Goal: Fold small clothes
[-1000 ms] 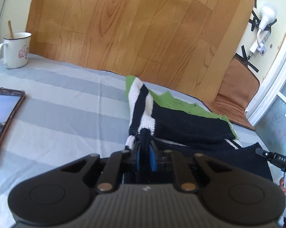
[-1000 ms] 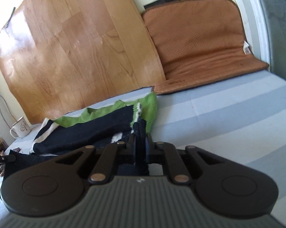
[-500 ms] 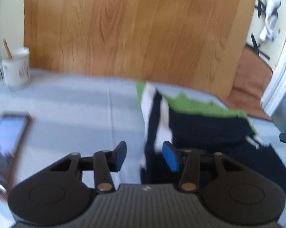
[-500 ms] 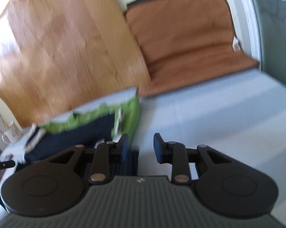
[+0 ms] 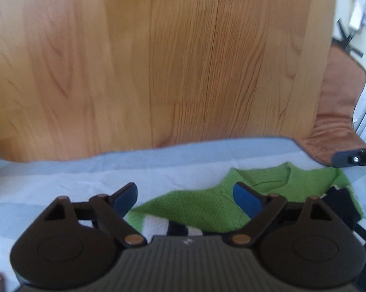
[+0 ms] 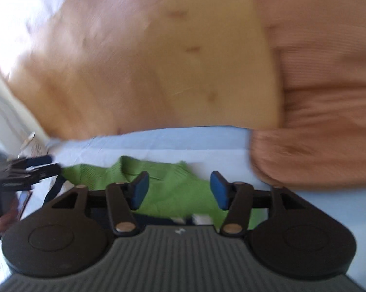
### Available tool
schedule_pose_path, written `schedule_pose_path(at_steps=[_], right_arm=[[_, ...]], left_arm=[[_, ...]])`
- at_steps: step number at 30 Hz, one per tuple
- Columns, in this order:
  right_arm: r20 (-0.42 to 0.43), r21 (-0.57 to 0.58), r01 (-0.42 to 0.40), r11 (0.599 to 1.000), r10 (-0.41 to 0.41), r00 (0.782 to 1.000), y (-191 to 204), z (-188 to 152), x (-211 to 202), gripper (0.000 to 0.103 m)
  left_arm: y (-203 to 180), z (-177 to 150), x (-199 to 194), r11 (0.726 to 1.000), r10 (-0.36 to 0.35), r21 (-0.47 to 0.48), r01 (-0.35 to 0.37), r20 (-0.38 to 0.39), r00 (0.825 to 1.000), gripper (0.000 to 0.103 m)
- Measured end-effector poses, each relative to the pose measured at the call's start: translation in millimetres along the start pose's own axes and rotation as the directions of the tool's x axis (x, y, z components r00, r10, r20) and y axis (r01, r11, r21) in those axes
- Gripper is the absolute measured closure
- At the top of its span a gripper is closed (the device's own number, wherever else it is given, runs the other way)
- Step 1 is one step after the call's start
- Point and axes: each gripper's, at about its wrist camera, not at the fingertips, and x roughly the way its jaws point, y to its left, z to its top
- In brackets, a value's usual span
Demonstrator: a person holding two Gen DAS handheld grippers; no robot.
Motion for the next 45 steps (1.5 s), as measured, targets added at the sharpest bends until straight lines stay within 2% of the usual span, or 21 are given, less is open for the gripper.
schedule_pose_path(at_steps=[2,4,5,6,7,8,9,11,17,22,26,31,34,36,38,40,41,42,43,44,45], right_arm=[[-0.046,-0.047,-0.007,0.999,0.004,0.999,5,7,26,0.04],[-0.085,-0.072,0.009,0.997,-0.015,0.996,5,10,48,0.04],[-0.1,-0.077,0.011,0.997,-0.019,0.995,4,10,56,0.04],[-0.11,-0.082,0.017,0.997,-0.026,0.994,4,9,63,0.04],[-0.133,-0.087,0.016,0.996,-0.027,0.991,3,8,69,0.045],[-0.148,-0.095,0.016,0.995,-0.03,0.988,4,6,73,0.061],[-0.124,-0.126,0.044,0.991,-0.06,0.99,7,2,71,0.07],[-0.106,-0.144,0.059,0.988,-0.074,0.992,8,0,64,0.087],[0.004,-0.144,0.048,0.988,-0.048,0.999,28,-3,-1,0.09],[0.093,-0.187,0.019,0.982,-0.001,0.996,62,-32,-82,0.091],[0.126,-0.248,0.009,0.969,0.023,0.992,90,-79,-140,0.091],[0.129,-0.282,0.002,0.959,0.036,0.991,116,-149,-185,0.091],[0.117,-0.277,-0.002,0.961,0.036,0.992,125,-192,-195,0.091],[0.109,-0.276,0.015,0.961,0.015,0.994,129,-221,-190,0.091],[0.068,-0.251,0.018,0.968,-0.001,0.998,126,-238,-173,0.089],[0.029,-0.201,0.008,0.98,-0.002,1.0,119,-248,-162,0.084],[0.031,-0.18,-0.01,0.984,0.015,0.999,116,-249,-164,0.082],[0.033,-0.16,-0.017,0.987,0.023,0.999,114,-246,-168,0.079],[0.041,-0.141,-0.031,0.989,0.037,0.998,111,-242,-176,0.07],[0.063,-0.129,-0.053,0.99,0.061,0.996,110,-239,-185,0.062],[0.091,-0.117,-0.074,0.99,0.085,0.992,108,-238,-195,0.06]], left_arm=[[5,-3,17,1.0,0.003,-0.021,-0.003,-0.037,0.999,0.014],[10,-6,29,0.999,0.009,-0.042,-0.011,-0.063,0.998,0.021],[15,-9,34,0.999,0.01,-0.049,-0.014,-0.075,0.997,0.036],[17,-11,39,0.999,0.01,-0.052,-0.014,-0.089,0.996,0.063],[19,-12,44,0.998,0.004,-0.056,-0.01,-0.112,0.994,0.075],[21,-13,47,0.998,-0.004,-0.065,-0.003,-0.117,0.993,0.083],[22,-14,46,0.998,-0.008,-0.067,0.001,-0.102,0.995,0.088],[19,-15,42,0.998,-0.01,-0.064,0.004,-0.084,0.996,0.09],[5,-22,-7,0.999,-0.021,-0.046,0.023,0.051,0.998,0.09],[-2,-45,-79,0.997,-0.062,-0.031,0.069,0.188,0.98,0.09],[-8,-87,-135,0.994,-0.105,-0.008,0.111,0.261,0.96,0.091],[-12,-146,-196,0.985,-0.165,0.007,0.172,0.307,0.937,0.09],[-14,-181,-218,0.982,-0.183,0.008,0.189,0.297,0.937,0.09],[-13,-202,-220,0.982,-0.181,0.001,0.188,0.269,0.946,0.089],[-13,-220,-214,0.988,-0.142,-0.024,0.15,0.197,0.97,0.082],[-6,-230,-203,0.985,-0.131,-0.093,0.142,0.118,0.984,0.079],[0,-232,-202,0.978,-0.155,-0.127,0.167,0.1,0.983,0.079],[5,-234,-206,0.969,-0.178,-0.155,0.192,0.1,0.979,0.073],[10,-233,-212,0.96,-0.201,-0.177,0.217,0.108,0.974,0.068],[16,-231,-219,0.95,-0.216,-0.2,0.239,0.127,0.968,0.052],[21,-231,-225,0.942,-0.222,-0.222,0.253,0.153,0.963,0.04]])
